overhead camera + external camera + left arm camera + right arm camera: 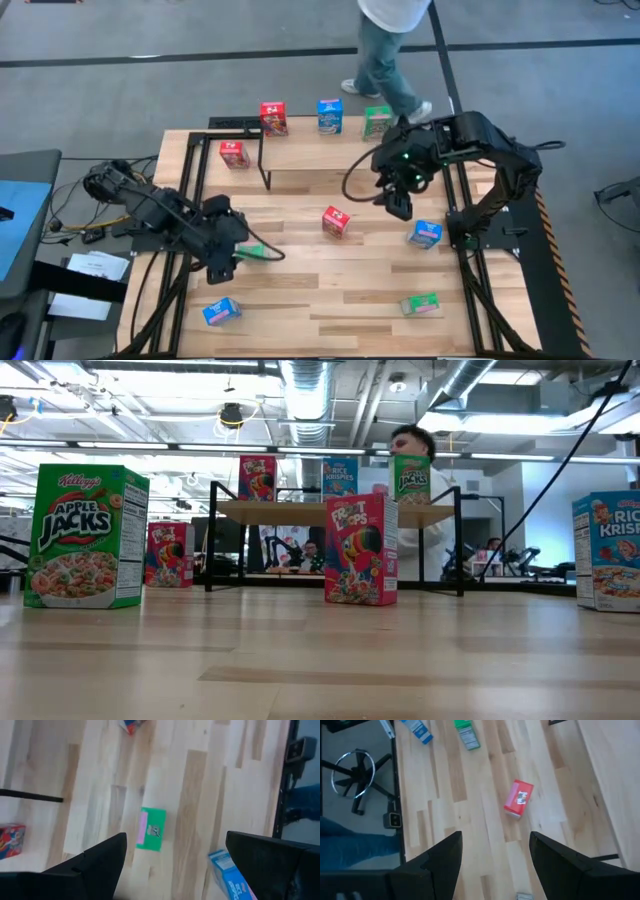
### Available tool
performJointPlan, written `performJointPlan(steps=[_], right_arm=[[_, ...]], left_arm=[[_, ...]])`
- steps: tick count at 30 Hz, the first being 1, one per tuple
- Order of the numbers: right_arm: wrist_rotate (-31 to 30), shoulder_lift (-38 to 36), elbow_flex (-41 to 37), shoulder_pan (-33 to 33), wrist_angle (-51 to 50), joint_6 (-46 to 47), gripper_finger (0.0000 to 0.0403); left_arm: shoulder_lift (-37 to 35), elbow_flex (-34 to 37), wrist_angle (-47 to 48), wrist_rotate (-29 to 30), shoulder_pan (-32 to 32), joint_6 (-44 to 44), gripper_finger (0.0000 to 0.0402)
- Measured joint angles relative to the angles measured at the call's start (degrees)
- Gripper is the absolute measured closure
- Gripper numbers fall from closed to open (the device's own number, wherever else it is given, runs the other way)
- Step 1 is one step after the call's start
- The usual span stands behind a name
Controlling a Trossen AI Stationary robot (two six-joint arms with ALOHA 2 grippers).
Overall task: Stack cereal on shelf
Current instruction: Put the top green cereal box on the shelf aligned with the other green cereal box
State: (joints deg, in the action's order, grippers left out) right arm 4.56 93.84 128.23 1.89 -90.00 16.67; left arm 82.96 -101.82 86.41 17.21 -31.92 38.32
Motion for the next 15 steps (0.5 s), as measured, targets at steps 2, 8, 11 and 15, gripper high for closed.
performJointPlan(steps=[2, 8, 11, 15], right_arm=[[0.00, 0.19, 0.04, 0.62, 0.00, 0.00, 0.0147], [-0.15, 0.25, 0.01, 2.20, 0.05, 0.89, 0.0147], [-0.15, 0.27, 0.01, 3.02, 0.03, 1.79, 0.0147], [-0.15, 0.27, 0.01, 4.32, 0.00, 1.94, 0.0147]], left_arm=[[0.94, 0.04, 0.40, 0.04, -1.10, 0.35, 0.0072], [4.10, 0.04, 1.53, 1.00, -1.95, 0.55, 0.0072], [5.60, 0.04, 1.67, 1.35, -2.07, 0.09, 0.0072], [6.69, 0.46, 2.57, 2.28, -2.23, -1.37, 0.0072]])
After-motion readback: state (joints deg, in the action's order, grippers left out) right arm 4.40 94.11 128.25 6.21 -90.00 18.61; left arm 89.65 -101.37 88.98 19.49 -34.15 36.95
